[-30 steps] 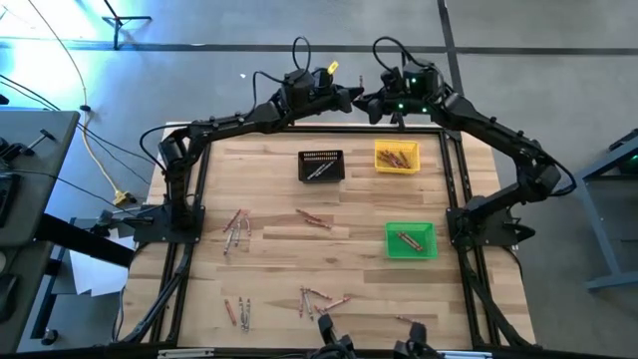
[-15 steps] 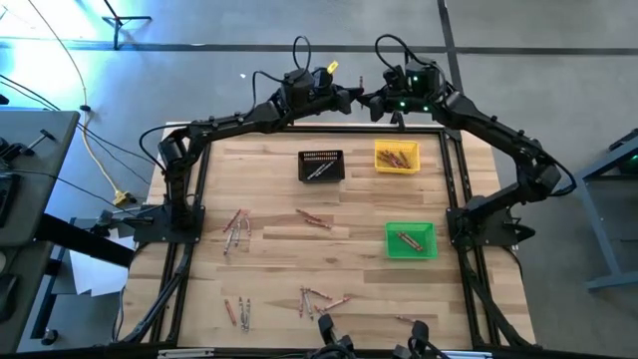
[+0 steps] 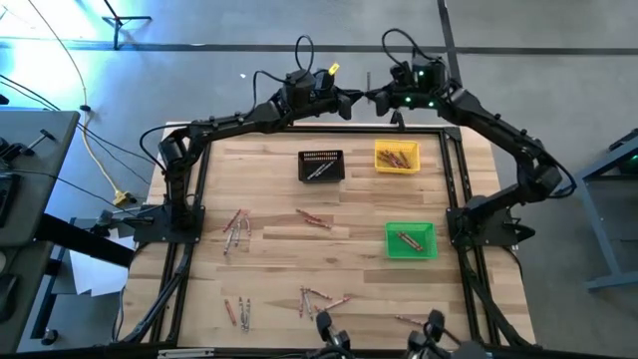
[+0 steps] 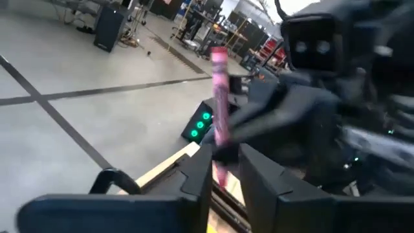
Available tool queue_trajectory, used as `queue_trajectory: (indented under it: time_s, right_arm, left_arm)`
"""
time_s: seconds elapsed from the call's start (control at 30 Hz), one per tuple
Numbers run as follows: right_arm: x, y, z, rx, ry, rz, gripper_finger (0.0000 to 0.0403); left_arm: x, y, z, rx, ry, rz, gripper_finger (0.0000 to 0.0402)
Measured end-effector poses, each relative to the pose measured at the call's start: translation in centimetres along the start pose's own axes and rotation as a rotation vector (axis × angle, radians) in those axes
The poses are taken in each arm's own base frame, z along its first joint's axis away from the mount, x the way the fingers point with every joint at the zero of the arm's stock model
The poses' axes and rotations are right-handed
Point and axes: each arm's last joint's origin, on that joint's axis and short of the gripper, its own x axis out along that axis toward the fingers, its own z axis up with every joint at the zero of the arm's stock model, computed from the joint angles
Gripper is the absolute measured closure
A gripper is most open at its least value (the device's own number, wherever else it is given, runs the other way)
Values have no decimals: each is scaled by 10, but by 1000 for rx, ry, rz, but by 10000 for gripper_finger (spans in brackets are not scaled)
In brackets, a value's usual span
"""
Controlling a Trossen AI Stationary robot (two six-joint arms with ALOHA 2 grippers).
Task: Sort crayons
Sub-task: Put the red crayon into the yellow basket
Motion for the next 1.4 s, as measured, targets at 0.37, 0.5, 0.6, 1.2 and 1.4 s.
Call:
queue_trajectory:
  time_s: [0.37, 0.5, 0.6, 1.2, 1.4]
  right_arm:
    - [-29, -38, -50, 26, 562, -286, 394]
    - [-29, -41, -72, 5, 705, -334, 394]
    - [-23, -49, -93, 14, 757, -336, 394]
    - [0, -77, -158, 78, 683, -371, 336]
    - [0, -77, -158, 63, 685, -359, 296]
  left_arm:
    - [-3, 12, -13, -92, 228, -37, 283]
    - [-5, 17, -18, -140, 320, -43, 289]
    - [-8, 20, -20, -150, 379, -67, 298]
    - [-87, 1, -9, -2, 752, 251, 326]
    - [-143, -10, -13, 58, 1020, 571, 326]
